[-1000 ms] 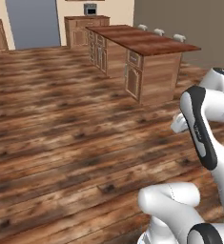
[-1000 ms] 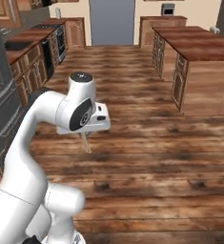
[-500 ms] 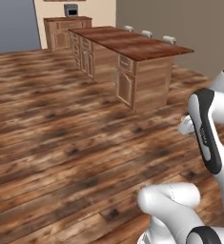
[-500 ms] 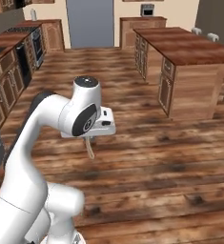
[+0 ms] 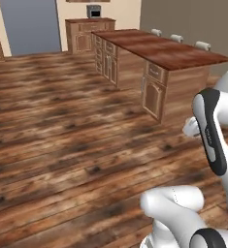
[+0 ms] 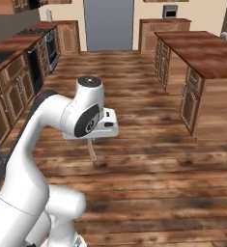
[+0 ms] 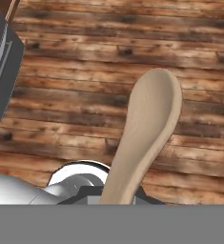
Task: Organize the utensils by type. Pick up the wooden spoons from the counter and place them in the open cabinet. Then pick up the metallic utensils from the counter and place them in the open drawer.
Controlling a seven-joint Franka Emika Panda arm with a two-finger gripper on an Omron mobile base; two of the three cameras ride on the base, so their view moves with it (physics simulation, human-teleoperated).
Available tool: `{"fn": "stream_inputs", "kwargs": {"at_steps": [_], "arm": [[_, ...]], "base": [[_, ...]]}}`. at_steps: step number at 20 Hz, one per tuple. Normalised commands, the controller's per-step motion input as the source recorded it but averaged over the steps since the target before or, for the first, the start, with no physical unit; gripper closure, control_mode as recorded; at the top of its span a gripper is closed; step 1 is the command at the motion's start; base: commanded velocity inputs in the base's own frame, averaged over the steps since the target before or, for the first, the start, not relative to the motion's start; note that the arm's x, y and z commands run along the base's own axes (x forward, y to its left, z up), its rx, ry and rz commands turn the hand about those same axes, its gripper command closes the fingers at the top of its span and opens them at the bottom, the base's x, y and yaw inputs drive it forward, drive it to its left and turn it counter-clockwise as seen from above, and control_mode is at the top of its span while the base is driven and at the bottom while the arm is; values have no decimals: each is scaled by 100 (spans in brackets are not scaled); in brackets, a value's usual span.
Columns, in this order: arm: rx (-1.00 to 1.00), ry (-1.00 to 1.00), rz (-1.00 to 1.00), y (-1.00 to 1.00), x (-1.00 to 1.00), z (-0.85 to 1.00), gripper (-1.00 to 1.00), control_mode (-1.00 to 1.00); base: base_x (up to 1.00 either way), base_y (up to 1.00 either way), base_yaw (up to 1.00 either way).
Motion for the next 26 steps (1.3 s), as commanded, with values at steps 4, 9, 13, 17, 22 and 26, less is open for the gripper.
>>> {"fn": "stream_inputs", "kwargs": {"at_steps": [4, 9, 13, 17, 22, 26], "arm": [[0, 0, 0, 0, 0, 0, 100, 100], [0, 0, 0, 0, 0, 0, 100, 100], [0, 0, 0, 0, 0, 0, 100, 100], [0, 0, 0, 0, 0, 0, 100, 100], [0, 0, 0, 0, 0, 0, 100, 100], [0, 0, 0, 0, 0, 0, 100, 100]], "base": [[100, 0, 20], [100, 0, 16], [100, -2, 13], [100, -3, 13], [100, -3, 13], [100, -2, 13]]}}
